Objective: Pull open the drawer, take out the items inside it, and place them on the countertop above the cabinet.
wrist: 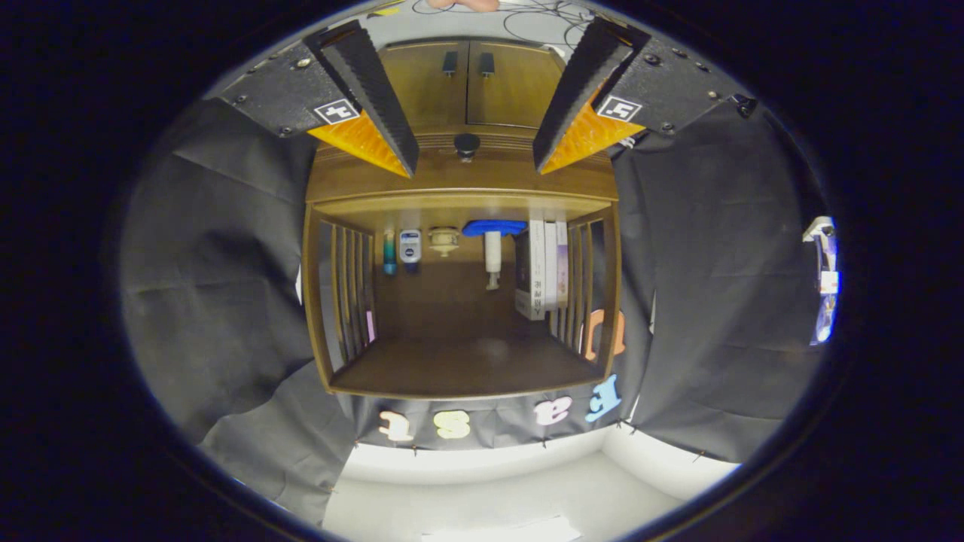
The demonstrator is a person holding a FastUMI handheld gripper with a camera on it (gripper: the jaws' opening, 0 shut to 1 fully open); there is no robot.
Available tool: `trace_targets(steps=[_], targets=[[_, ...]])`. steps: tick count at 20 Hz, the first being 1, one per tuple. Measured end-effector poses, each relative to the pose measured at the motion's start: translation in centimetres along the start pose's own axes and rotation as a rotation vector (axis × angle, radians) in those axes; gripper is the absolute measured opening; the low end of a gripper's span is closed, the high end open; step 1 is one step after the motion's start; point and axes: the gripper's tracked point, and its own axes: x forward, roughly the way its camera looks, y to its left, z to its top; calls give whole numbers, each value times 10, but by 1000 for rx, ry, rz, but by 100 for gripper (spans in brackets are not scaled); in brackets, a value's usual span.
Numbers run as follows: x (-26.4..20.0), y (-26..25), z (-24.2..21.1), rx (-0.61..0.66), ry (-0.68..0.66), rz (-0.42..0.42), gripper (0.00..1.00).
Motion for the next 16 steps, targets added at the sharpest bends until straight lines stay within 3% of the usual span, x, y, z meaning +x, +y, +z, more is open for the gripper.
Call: trace_targets(steps=[11, 16], targets=[[112, -1, -54, -25, 101, -2, 99], [155, -13, -77, -39, 132, -32, 83]])
